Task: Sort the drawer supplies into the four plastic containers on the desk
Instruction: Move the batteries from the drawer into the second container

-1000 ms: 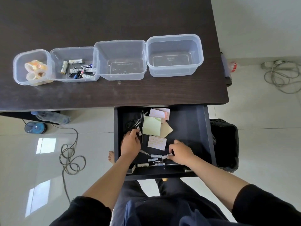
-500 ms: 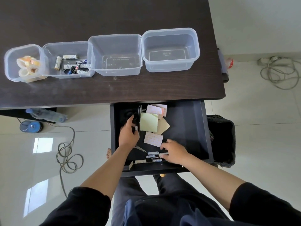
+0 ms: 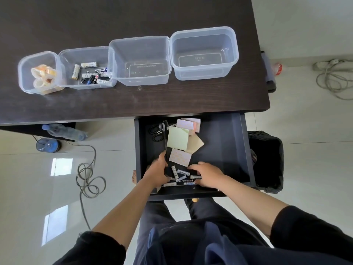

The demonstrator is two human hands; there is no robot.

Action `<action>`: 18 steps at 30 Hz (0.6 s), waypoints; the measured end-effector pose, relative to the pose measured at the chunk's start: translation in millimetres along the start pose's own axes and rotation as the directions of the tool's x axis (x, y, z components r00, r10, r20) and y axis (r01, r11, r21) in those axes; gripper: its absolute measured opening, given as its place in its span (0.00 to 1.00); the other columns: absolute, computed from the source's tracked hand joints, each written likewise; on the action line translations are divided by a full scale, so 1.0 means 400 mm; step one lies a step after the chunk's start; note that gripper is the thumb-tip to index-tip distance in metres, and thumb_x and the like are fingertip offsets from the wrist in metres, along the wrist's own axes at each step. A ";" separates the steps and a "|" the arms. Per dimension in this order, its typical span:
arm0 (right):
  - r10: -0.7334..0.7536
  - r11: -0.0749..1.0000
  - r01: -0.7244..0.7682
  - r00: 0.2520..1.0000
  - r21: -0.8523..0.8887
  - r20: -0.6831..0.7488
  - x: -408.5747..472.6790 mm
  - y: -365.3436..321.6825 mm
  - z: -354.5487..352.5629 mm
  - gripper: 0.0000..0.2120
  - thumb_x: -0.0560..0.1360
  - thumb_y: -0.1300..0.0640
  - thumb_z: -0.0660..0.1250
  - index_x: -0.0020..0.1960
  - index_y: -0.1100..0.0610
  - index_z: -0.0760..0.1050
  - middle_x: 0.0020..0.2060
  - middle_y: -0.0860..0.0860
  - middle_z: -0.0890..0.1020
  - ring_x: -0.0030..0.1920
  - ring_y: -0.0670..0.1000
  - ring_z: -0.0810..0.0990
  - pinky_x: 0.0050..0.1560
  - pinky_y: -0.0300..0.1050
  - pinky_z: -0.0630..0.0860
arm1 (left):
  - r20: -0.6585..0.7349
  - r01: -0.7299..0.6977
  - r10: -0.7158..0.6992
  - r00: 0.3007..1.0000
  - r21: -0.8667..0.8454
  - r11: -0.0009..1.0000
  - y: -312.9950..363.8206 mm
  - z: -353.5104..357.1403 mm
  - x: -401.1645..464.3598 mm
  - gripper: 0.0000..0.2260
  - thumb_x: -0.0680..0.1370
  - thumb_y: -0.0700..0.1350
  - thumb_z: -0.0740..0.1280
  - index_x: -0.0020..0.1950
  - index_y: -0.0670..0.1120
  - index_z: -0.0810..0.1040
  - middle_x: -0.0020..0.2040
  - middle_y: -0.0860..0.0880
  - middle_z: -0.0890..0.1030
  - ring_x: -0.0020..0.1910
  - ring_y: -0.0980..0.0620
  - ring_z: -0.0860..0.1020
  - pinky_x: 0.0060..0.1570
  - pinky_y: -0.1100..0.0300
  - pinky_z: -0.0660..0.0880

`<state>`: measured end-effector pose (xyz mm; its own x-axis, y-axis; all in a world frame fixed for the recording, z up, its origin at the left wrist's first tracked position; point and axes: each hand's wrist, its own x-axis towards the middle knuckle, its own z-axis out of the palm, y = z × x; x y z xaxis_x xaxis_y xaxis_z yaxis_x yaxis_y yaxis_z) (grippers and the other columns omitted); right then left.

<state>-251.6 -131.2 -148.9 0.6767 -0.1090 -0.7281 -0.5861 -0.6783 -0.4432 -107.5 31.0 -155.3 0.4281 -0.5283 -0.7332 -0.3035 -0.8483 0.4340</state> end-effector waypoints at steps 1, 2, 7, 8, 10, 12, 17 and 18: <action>0.001 1.000 -0.001 1.000 0.025 -0.010 -0.002 0.000 -0.001 0.30 0.73 0.55 0.69 0.72 0.41 0.62 0.59 0.49 0.74 0.57 0.52 0.75 0.44 0.44 0.72 | -0.028 0.000 0.002 1.000 0.061 0.998 -0.007 -0.003 0.002 0.49 0.66 0.39 0.76 0.77 0.50 0.47 0.58 0.50 0.74 0.60 0.48 0.71 0.60 0.51 0.74; 0.003 0.999 -0.002 1.000 0.044 -0.019 -0.004 0.000 -0.001 0.31 0.74 0.56 0.68 0.72 0.41 0.61 0.59 0.50 0.74 0.57 0.52 0.75 0.43 0.43 0.71 | -0.058 0.006 -0.001 0.998 0.103 0.995 -0.013 -0.005 0.004 0.48 0.67 0.38 0.75 0.77 0.50 0.48 0.61 0.48 0.73 0.63 0.46 0.70 0.62 0.49 0.73; 0.008 0.998 -0.006 0.999 0.068 -0.037 -0.010 0.000 -0.004 0.31 0.74 0.56 0.68 0.73 0.41 0.60 0.61 0.50 0.74 0.59 0.52 0.75 0.46 0.43 0.72 | -0.150 0.023 0.008 0.989 0.206 0.978 0.006 -0.019 0.009 0.41 0.70 0.33 0.70 0.76 0.50 0.52 0.68 0.45 0.68 0.68 0.45 0.66 0.63 0.48 0.73; 0.011 0.997 -0.009 0.999 0.071 -0.038 -0.010 0.000 -0.003 0.31 0.74 0.56 0.68 0.73 0.41 0.60 0.62 0.51 0.74 0.60 0.52 0.75 0.47 0.43 0.73 | -0.165 0.015 0.030 0.986 0.264 0.964 0.012 -0.023 0.009 0.39 0.71 0.33 0.69 0.76 0.49 0.53 0.68 0.45 0.68 0.68 0.45 0.66 0.62 0.48 0.73; 0.018 0.997 -0.015 0.999 0.072 -0.042 -0.008 0.000 -0.001 0.31 0.75 0.56 0.68 0.73 0.41 0.59 0.64 0.51 0.73 0.60 0.53 0.75 0.48 0.43 0.72 | -0.216 0.011 0.071 0.974 0.356 0.934 0.022 -0.034 0.012 0.36 0.71 0.32 0.68 0.74 0.48 0.56 0.68 0.45 0.67 0.67 0.45 0.65 0.59 0.50 0.73; 0.023 0.997 -0.020 0.999 0.073 -0.042 -0.006 0.002 0.000 0.31 0.75 0.55 0.67 0.73 0.41 0.59 0.63 0.51 0.73 0.59 0.52 0.75 0.47 0.43 0.72 | -0.299 0.040 0.074 0.951 0.357 0.933 0.034 -0.045 0.016 0.31 0.72 0.32 0.67 0.72 0.46 0.60 0.67 0.44 0.67 0.64 0.44 0.67 0.55 0.52 0.75; 0.013 0.998 -0.010 0.999 0.069 -0.040 -0.002 0.008 0.006 0.29 0.75 0.55 0.67 0.72 0.42 0.62 0.62 0.50 0.73 0.57 0.50 0.75 0.47 0.41 0.72 | -0.396 0.131 -0.067 0.916 0.137 0.982 0.065 -0.054 0.030 0.08 0.78 0.41 0.63 0.56 0.42 0.70 0.50 0.43 0.78 0.43 0.45 0.78 0.36 0.53 0.75; 0.007 0.998 -0.005 0.999 0.062 -0.038 -0.001 0.008 0.007 0.29 0.75 0.56 0.67 0.72 0.42 0.62 0.62 0.50 0.73 0.58 0.51 0.75 0.48 0.42 0.72 | -0.383 0.120 -0.065 0.921 0.122 0.985 0.067 -0.048 0.028 0.06 0.78 0.43 0.62 0.53 0.42 0.72 0.45 0.45 0.80 0.39 0.46 0.79 0.34 0.53 0.77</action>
<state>-255.0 -131.3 -151.5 0.6890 -0.1417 -0.7108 -0.6159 -0.6315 -0.4711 -94.4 1.7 -142.0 0.7406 -0.4455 -0.5031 -0.3510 -0.8949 0.2757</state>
